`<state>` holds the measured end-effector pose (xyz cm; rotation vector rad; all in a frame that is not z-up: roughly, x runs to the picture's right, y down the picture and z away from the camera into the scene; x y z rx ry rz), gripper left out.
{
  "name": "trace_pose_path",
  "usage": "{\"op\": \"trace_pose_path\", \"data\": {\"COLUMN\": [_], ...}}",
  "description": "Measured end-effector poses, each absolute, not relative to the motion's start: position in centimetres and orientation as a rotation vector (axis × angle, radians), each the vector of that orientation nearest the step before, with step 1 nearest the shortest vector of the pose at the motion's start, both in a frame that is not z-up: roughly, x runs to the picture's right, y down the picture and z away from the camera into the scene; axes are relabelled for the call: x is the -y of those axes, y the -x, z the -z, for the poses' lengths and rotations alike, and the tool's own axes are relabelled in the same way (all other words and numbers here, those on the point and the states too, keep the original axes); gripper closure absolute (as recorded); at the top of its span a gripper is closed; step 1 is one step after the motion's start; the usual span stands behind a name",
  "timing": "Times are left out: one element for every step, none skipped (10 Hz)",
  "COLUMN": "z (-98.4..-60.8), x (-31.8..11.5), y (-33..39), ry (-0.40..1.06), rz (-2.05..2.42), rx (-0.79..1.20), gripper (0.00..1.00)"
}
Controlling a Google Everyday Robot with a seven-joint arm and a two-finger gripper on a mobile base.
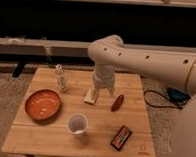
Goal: Move the arm in a circular motion
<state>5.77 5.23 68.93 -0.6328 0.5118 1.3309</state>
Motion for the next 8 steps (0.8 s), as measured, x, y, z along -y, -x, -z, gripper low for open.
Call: {"op": "trace_pose_path", "data": {"z": [-69.7, -70.6, -71.5, -72.8, -73.8, -74.6, -75.1, -75.3], "x": [-4.0, -2.7, -1.1, 0.9, 2.3, 3.4, 4.0, 4.3], "y": [-8.0, -10.2, -12.1, -14.0, -14.9, -15.3, -15.8, -16.1], "ry": [0.624, 0.616, 0.608, 0.603, 0.605, 0.606, 0.605, 0.604], "rz": [-1.371, -1.409, -1.443, -1.473, -1.481, -1.481, -1.482, -1.485], "rx": [-0.52, -0.526, -0.527, -0.523, -0.519, -0.514, -0.512, -0.511], "gripper": [0.35, 0.35, 0.35, 0.35, 0.35, 0.35, 0.35, 0.35]}}
